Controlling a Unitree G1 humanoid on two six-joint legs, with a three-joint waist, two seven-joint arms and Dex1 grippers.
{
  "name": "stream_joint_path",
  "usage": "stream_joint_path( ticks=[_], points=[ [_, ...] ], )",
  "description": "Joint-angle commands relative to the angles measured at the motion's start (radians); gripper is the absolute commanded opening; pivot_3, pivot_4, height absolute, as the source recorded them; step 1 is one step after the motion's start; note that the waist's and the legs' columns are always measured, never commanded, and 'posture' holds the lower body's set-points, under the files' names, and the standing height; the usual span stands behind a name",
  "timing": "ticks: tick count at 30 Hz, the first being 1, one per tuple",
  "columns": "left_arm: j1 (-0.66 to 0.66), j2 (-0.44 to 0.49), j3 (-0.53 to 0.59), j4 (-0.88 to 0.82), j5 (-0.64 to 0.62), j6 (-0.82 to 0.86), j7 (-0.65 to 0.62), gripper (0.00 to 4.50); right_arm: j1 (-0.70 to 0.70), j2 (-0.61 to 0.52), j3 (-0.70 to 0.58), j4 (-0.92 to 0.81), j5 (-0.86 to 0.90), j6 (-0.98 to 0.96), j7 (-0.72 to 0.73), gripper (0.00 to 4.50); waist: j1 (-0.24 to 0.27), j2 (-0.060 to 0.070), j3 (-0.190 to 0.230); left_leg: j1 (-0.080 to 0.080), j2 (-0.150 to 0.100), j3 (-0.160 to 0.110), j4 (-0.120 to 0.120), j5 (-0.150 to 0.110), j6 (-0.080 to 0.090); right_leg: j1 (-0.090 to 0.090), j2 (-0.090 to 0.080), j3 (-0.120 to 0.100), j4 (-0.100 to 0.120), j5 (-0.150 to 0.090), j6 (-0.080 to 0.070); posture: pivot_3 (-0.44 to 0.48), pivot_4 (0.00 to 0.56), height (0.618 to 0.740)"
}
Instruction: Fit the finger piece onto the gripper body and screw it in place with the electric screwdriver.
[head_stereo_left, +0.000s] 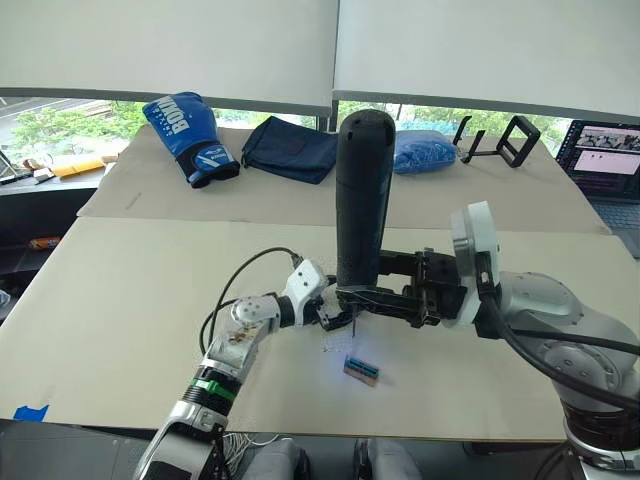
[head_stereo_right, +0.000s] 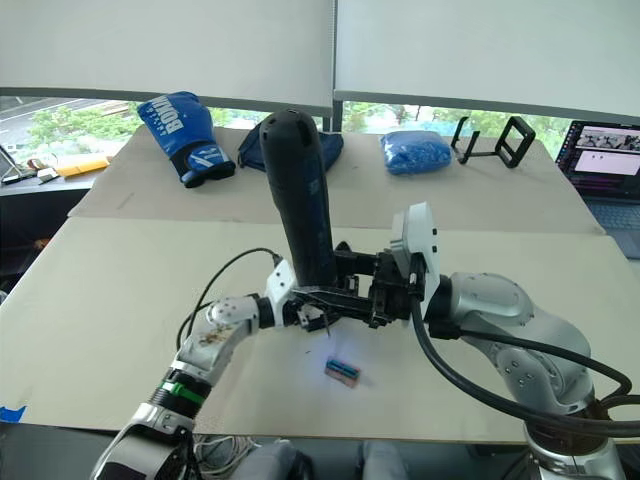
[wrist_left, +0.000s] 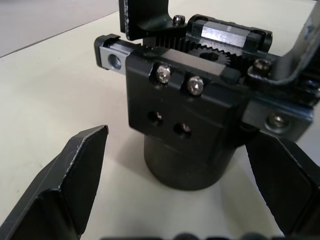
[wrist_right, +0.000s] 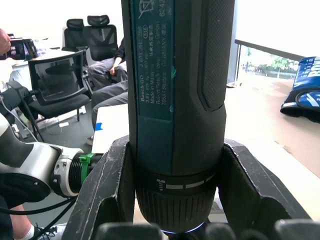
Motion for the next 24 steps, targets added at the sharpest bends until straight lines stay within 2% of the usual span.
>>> stream_joint_path(
  ticks=[1, 3, 6, 7, 11, 15, 19, 21, 23, 24],
  points=[
    [-0.027, -0.01, -0.009, 0.05, 0.007, -0.071, -0.016, 4.25, -0.008, 0.004, -0.028, -0.014, -0.008, -0.028, 0.0, 1.9, 0.0, 0.0, 0.0, 0.0, 0.0, 0.0, 0.0, 0.0, 0.0, 0.0, 0.0, 0.0, 0.0, 0.0, 0.0, 0.0, 0.15, 0.74],
    [-0.032, -0.011, -0.01, 0.068, 0.0, -0.091, -0.034, 3.65, -0.002, 0.005, -0.032, -0.015, -0.011, -0.026, -0.003, 1.9, 0.0, 0.0, 0.0, 0.0, 0.0, 0.0, 0.0, 0.0, 0.0, 0.0, 0.0, 0.0, 0.0, 0.0, 0.0, 0.0, 0.15, 0.74],
    [-0.086, 0.002, -0.035, 0.169, 0.037, -0.197, -0.078, 2.32, 0.008, -0.002, -0.034, -0.021, -0.021, -0.029, 0.004, 1.9, 0.002, 0.0, 0.0, 0.0, 0.0, 0.0, 0.0, 0.0, 0.0, 0.0, 0.0, 0.0, 0.0, 0.0, 0.0, 0.0, 0.15, 0.74],
    [-0.119, 0.0, -0.037, 0.223, 0.044, -0.243, -0.094, 2.29, 0.013, -0.006, -0.031, -0.022, -0.031, -0.035, 0.012, 1.9, 0.005, 0.0, 0.0, 0.0, 0.0, 0.0, 0.0, 0.0, 0.0, 0.0, 0.0, 0.0, 0.0, 0.0, 0.0, 0.0, 0.15, 0.74],
    [-0.269, -0.036, -0.025, 0.419, -0.014, -0.41, -0.321, 2.29, 0.033, -0.011, -0.032, -0.023, -0.053, -0.044, 0.036, 1.9, 0.01, 0.0, 0.0, -0.002, -0.001, 0.0, 0.0, 0.0, 0.0, -0.001, 0.0, -0.002, -0.001, 0.0, 0.0, 0.0, 0.15, 0.74],
    [-0.393, -0.058, -0.021, 0.602, 0.0, -0.467, -0.462, 2.29, 0.024, -0.004, -0.046, -0.032, -0.031, -0.025, 0.024, 1.9, 0.011, -0.001, 0.001, -0.005, -0.001, 0.001, 0.0, 0.0, 0.001, -0.003, 0.003, -0.004, 0.001, 0.0, 0.0, 0.0, 0.15, 0.74],
    [-0.445, -0.072, -0.011, 0.728, 0.038, -0.52, -0.458, 2.29, 0.02, -0.001, -0.04, -0.053, -0.016, -0.017, 0.012, 1.9, 0.008, -0.001, 0.001, -0.005, -0.002, 0.001, 0.0, 0.0, 0.001, -0.003, 0.003, -0.006, 0.0, 0.001, 0.001, 0.0, 0.15, 0.74],
    [-0.461, -0.069, -0.023, 0.789, 0.094, -0.499, -0.359, 2.29, 0.019, 0.003, -0.034, -0.064, -0.006, -0.014, 0.008, 1.9, 0.006, -0.001, 0.001, -0.005, -0.002, 0.001, 0.0, 0.0, 0.002, -0.003, 0.003, -0.005, 0.0, 0.001, 0.002, 0.0, 0.15, 0.74],
    [-0.465, -0.07, -0.009, 0.821, 0.103, -0.454, -0.328, 2.29, 0.019, 0.006, -0.032, -0.065, -0.006, -0.016, 0.005, 1.9, 0.005, -0.002, 0.001, -0.004, -0.001, 0.001, 0.0, 0.0, 0.002, -0.003, 0.002, -0.004, 0.0, 0.001, 0.002, 0.0, 0.15, 0.74],
    [-0.459, -0.067, -0.004, 0.819, 0.099, -0.444, -0.344, 2.79, 0.019, 0.006, -0.031, -0.064, -0.007, -0.016, 0.003, 1.9, 0.005, -0.002, 0.001, -0.004, -0.001, 0.001, 0.002, 0.0, 0.002, -0.002, 0.002, -0.003, -0.001, 0.001, 0.002, 0.0, 0.15, 0.74]
  ],
)
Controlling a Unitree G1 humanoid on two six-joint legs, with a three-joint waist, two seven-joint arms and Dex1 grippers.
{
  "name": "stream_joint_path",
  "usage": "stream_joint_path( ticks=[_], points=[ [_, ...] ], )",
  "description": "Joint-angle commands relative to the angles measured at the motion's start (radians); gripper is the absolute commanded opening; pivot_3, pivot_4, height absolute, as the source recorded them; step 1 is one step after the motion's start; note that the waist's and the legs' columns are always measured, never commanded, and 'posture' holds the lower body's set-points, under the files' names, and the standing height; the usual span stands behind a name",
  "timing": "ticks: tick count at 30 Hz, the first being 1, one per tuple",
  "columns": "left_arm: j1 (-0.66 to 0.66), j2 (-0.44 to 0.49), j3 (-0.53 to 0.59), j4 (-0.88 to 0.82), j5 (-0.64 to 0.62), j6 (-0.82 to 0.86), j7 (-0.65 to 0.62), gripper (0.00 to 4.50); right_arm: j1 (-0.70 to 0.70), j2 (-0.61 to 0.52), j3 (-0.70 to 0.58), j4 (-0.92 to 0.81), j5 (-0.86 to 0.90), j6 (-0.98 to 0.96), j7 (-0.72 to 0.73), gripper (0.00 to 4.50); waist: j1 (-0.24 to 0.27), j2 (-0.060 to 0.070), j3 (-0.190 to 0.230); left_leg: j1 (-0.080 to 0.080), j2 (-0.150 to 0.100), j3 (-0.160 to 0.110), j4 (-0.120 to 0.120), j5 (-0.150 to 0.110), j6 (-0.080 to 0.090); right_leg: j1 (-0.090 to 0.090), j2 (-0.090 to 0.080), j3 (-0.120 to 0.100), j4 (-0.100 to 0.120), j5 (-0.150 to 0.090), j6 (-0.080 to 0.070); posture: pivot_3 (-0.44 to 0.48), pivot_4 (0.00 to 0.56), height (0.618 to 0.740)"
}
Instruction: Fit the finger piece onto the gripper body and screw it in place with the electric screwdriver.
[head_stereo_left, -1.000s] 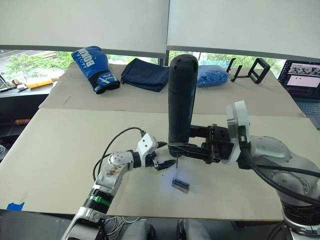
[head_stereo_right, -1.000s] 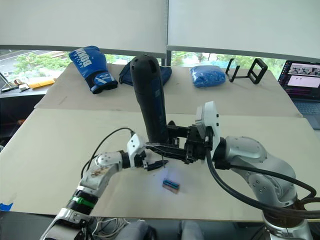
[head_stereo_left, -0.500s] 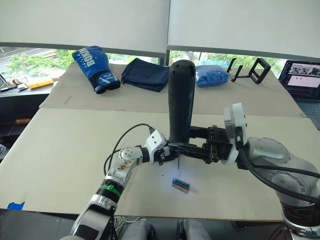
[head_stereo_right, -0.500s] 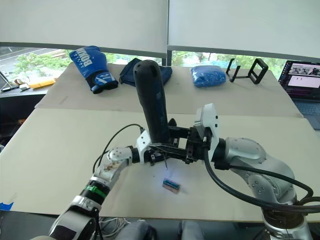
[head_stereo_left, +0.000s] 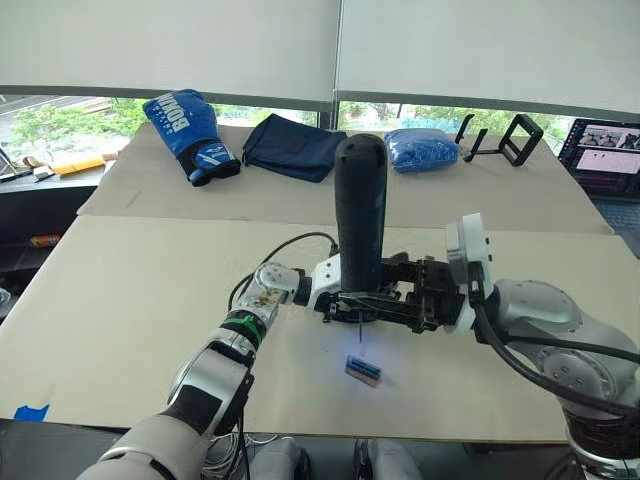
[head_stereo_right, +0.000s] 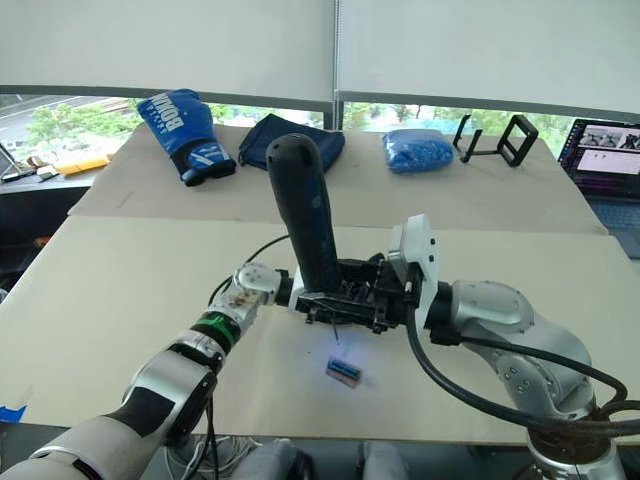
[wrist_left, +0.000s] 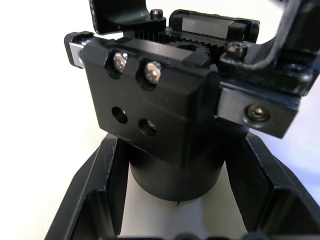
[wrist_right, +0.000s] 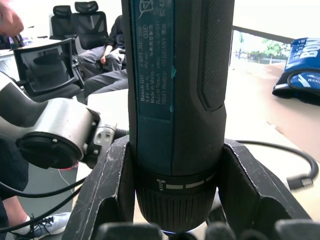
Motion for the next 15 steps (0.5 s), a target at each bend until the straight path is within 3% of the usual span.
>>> stream_joint_path(
  ticks=[1, 3, 4, 8, 15],
  points=[
    [-0.01, 0.014, 0.022, 0.02, 0.02, 0.041, 0.027, 3.36, -0.027, 0.006, -0.029, -0.048, 0.031, -0.017, -0.005, 1.9, -0.001, 0.0, 0.0, 0.0, 0.0, 0.0, 0.001, 0.0, 0.0, 0.0, 0.0, 0.0, 0.0, 0.0, 0.0, 0.0, 0.15, 0.74],
    [0.016, 0.032, 0.021, -0.02, 0.018, 0.037, -0.013, 4.32, -0.029, 0.005, -0.029, -0.046, 0.033, -0.013, -0.005, 1.9, -0.006, 0.0, 0.0, 0.001, 0.0, 0.0, 0.001, 0.0, 0.001, 0.0, -0.001, 0.002, 0.001, 0.0, 0.0, 0.0, 0.15, 0.74],
    [0.036, 0.044, 0.022, -0.054, 0.014, 0.038, -0.027, 4.5, -0.03, 0.004, -0.029, -0.043, 0.036, -0.01, -0.005, 1.9, -0.008, 0.0, 0.0, 0.001, 0.0, 0.0, 0.001, 0.0, 0.001, 0.0, -0.001, 0.002, 0.001, 0.0, 0.0, 0.0, 0.15, 0.74],
    [0.152, 0.069, 0.035, -0.26, -0.025, 0.132, -0.03, 4.5, -0.033, 0.005, -0.031, -0.027, 0.039, -0.012, 0.0, 1.9, -0.012, 0.0, 0.0, 0.001, 0.002, 0.0, 0.0, 0.0, 0.0, -0.001, -0.001, 0.002, 0.001, 0.0, 0.0, 0.0, 0.15, 0.74],
    [0.314, 0.041, 0.032, -0.606, -0.044, 0.358, 0.131, 4.5, -0.025, 0.013, -0.018, -0.022, 0.022, -0.022, 0.005, 1.9, -0.004, 0.0, 0.0, 0.001, 0.001, 0.0, 0.001, 0.0, 0.0, 0.0, -0.003, 0.004, 0.0, 0.0, 0.0, 0.0, 0.15, 0.74]
  ],
)
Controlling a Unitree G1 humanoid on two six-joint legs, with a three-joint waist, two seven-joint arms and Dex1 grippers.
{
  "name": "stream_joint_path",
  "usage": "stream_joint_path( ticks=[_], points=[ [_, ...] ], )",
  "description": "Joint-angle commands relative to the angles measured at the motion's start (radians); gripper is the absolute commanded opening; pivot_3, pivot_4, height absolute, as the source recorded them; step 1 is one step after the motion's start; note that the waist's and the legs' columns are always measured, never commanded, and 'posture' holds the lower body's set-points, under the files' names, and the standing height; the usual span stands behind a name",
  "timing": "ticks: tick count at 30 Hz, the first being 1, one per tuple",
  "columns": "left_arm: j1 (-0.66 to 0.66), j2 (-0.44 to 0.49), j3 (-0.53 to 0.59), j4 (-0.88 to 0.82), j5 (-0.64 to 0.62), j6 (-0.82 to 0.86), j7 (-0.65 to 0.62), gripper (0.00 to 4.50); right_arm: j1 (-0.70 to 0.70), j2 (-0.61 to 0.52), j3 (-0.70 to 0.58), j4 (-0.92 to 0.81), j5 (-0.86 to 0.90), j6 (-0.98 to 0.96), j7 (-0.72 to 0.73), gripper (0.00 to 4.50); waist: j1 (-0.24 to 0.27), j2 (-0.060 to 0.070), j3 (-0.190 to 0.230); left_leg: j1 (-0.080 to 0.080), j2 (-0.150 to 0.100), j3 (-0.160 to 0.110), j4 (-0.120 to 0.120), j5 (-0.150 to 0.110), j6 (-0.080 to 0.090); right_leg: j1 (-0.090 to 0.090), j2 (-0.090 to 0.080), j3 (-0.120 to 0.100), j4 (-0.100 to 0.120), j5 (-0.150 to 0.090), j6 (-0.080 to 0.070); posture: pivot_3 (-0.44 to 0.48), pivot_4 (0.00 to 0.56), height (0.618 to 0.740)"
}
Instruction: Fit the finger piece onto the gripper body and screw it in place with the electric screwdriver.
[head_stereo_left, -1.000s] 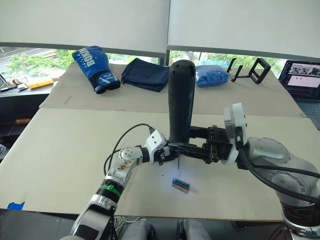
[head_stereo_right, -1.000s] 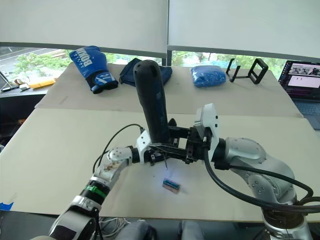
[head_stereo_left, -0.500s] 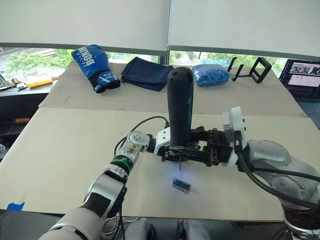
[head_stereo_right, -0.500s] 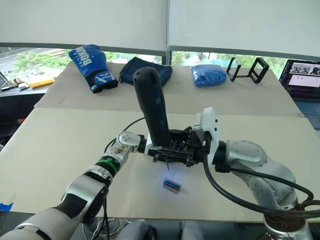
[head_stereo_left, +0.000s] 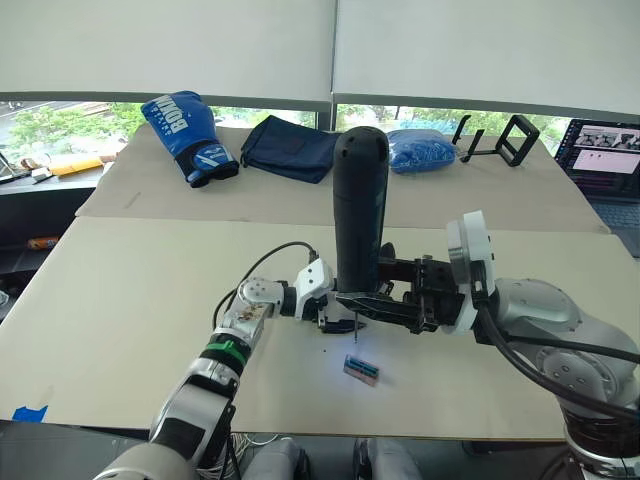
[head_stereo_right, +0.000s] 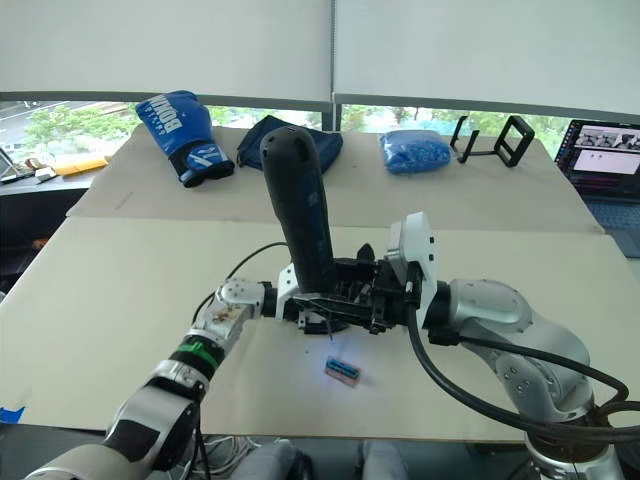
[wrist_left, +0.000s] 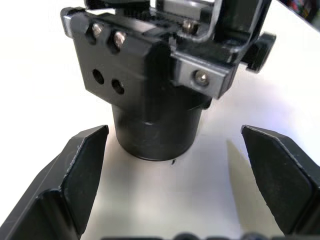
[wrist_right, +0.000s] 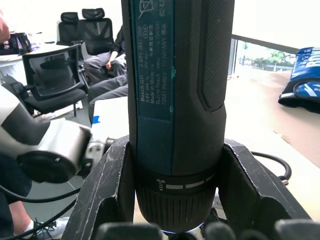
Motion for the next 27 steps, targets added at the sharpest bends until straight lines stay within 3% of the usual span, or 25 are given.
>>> stream_joint_path(
  ticks=[1, 12, 15, 18, 22, 27],
  points=[
    [0.029, -0.023, -0.02, -0.111, 0.009, 0.065, 0.078, 4.5, -0.009, 0.009, -0.02, -0.029, 0.012, -0.023, 0.002, 1.9, 0.002, 0.0, 0.0, 0.0, 0.0, 0.0, 0.0, 0.0, 0.0, 0.0, 0.0, 0.0, 0.0, 0.0, 0.0, 0.0, 0.15, 0.74],
    [0.045, -0.048, -0.066, -0.142, 0.023, 0.097, 0.156, 4.5, 0.009, 0.01, -0.023, -0.039, -0.002, -0.029, -0.003, 1.9, 0.005, 0.0, 0.0, 0.0, 0.0, 0.0, 0.0, 0.0, 0.0, 0.0, 0.0, 0.0, 0.0, 0.0, 0.0, 0.0, 0.15, 0.74],
    [0.029, -0.051, -0.058, -0.118, 0.011, 0.092, 0.154, 3.69, 0.005, 0.008, -0.026, -0.036, -0.002, -0.025, -0.003, 1.9, 0.005, 0.0, 0.0, 0.0, 0.0, 0.0, 0.0, 0.0, 0.0, 0.0, 0.0, 0.0, 0.0, 0.0, 0.0, 0.0, 0.15, 0.74],
    [0.015, -0.044, -0.056, -0.097, 0.006, 0.074, 0.136, 2.3, -0.008, 0.009, -0.031, -0.032, 0.005, -0.019, -0.012, 1.9, 0.006, 0.0, 0.0, 0.0, 0.0, 0.0, 0.0, 0.0, 0.0, 0.0, 0.0, 0.0, 0.0, 0.0, 0.0, 0.0, 0.15, 0.74],
    [0.011, -0.027, -0.074, -0.1, -0.012, 0.018, 0.045, 2.29, -0.054, 0.005, -0.031, -0.04, 0.021, 0.0, -0.037, 1.9, 0.004, 0.0, 0.0, 0.0, -0.001, 0.0, 0.0, 0.0, 0.0, 0.0, 0.0, 0.0, 0.0, 0.0, 0.0, 0.0, 0.15, 0.74],
    [-0.01, -0.028, -0.078, -0.055, -0.002, 0.001, 0.035, 2.29, -0.156, 0.019, -0.025, -0.016, 0.038, 0.033, -0.093, 1.9, 0.003, 0.0, 0.0, 0.0, -0.001, 0.0, 0.0, 0.0, 0.0, -0.001, 0.0, -0.001, 0.0, 0.0, 0.0, 0.0, 0.15, 0.74]
  ],
)
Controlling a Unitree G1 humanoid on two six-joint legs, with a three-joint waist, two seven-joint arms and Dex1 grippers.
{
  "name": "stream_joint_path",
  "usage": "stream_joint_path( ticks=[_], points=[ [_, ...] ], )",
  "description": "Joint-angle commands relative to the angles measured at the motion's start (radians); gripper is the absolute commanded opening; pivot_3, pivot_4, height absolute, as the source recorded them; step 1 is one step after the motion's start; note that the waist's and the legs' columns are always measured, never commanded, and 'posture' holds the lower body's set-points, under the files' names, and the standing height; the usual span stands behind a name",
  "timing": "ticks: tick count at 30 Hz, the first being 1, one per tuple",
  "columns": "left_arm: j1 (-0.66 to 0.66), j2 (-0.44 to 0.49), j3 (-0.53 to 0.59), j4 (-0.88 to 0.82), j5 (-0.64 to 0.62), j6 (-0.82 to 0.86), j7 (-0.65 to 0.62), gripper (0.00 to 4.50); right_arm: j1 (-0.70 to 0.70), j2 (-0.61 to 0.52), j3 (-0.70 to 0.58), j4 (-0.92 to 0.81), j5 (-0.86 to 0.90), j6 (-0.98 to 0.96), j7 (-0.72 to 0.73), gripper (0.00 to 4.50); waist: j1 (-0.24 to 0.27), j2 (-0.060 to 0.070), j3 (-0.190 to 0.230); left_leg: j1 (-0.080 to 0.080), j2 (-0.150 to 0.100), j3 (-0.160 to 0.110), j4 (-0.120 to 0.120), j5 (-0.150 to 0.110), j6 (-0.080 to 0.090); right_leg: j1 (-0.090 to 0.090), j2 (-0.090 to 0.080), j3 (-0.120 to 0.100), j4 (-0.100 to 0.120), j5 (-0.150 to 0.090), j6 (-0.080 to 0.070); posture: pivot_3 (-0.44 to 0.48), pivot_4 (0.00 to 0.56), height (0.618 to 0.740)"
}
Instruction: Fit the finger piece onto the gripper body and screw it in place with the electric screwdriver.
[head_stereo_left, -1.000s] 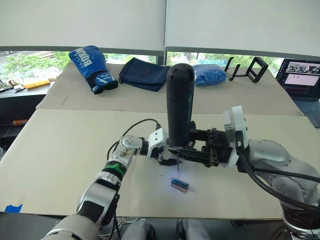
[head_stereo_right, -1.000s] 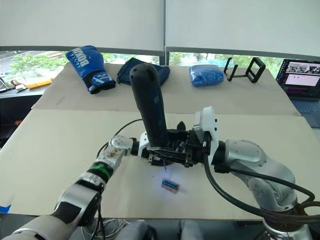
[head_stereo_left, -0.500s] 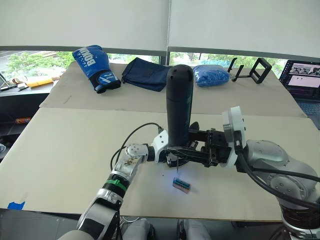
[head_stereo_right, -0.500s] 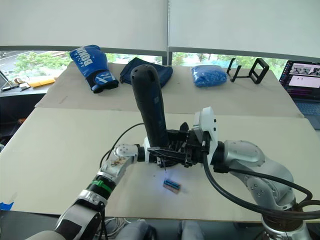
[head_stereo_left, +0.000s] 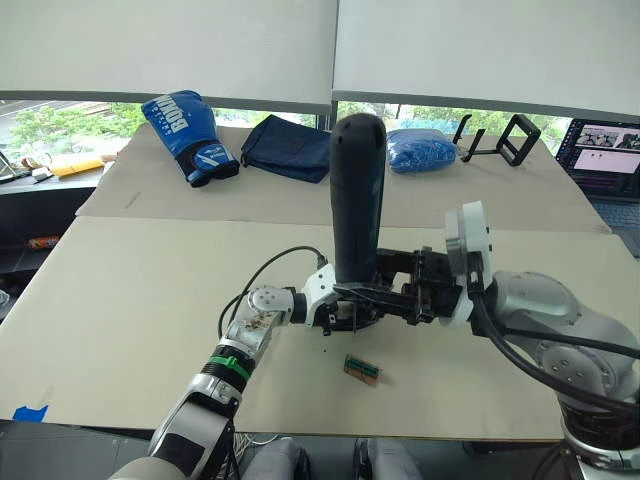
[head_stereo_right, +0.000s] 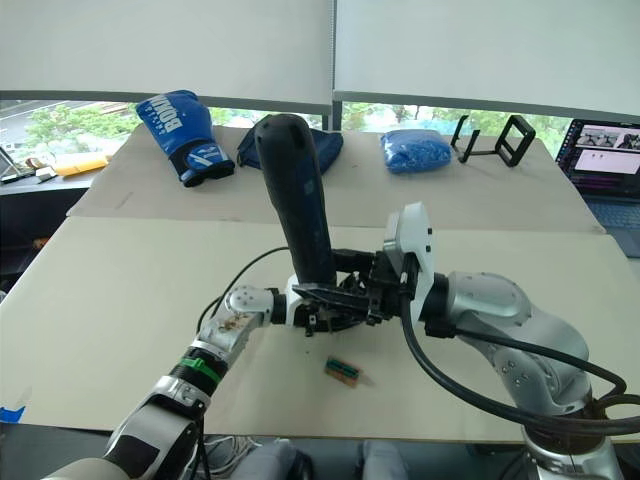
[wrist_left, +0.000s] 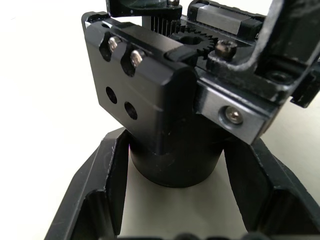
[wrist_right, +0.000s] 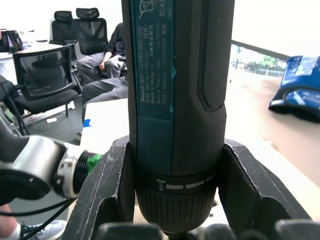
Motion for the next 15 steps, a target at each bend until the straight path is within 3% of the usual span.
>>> stream_joint_path(
  ticks=[1, 15],
  points=[
    [-0.034, -0.011, 0.004, 0.025, -0.013, -0.027, -0.016, 2.29, -0.073, 0.013, -0.024, -0.01, 0.014, 0.002, -0.039, 1.9, 0.001, 0.0, 0.0, 0.0, 0.0, 0.0, 0.0, 0.0, 0.0, 0.0, 0.0, 0.0, 0.0, 0.0, 0.0, 0.0, 0.15, 0.74],
    [-0.054, -0.008, 0.013, 0.055, -0.015, -0.054, -0.016, 2.29, -0.096, 0.011, 0.022, 0.038, -0.123, -0.024, -0.044, 1.9, 0.002, 0.0, 0.0, 0.0, 0.0, 0.0, 0.0, 0.0, 0.0, 0.0, 0.0, -0.001, 0.0, 0.0, 0.0, 0.0, 0.15, 0.74]
  ],
)
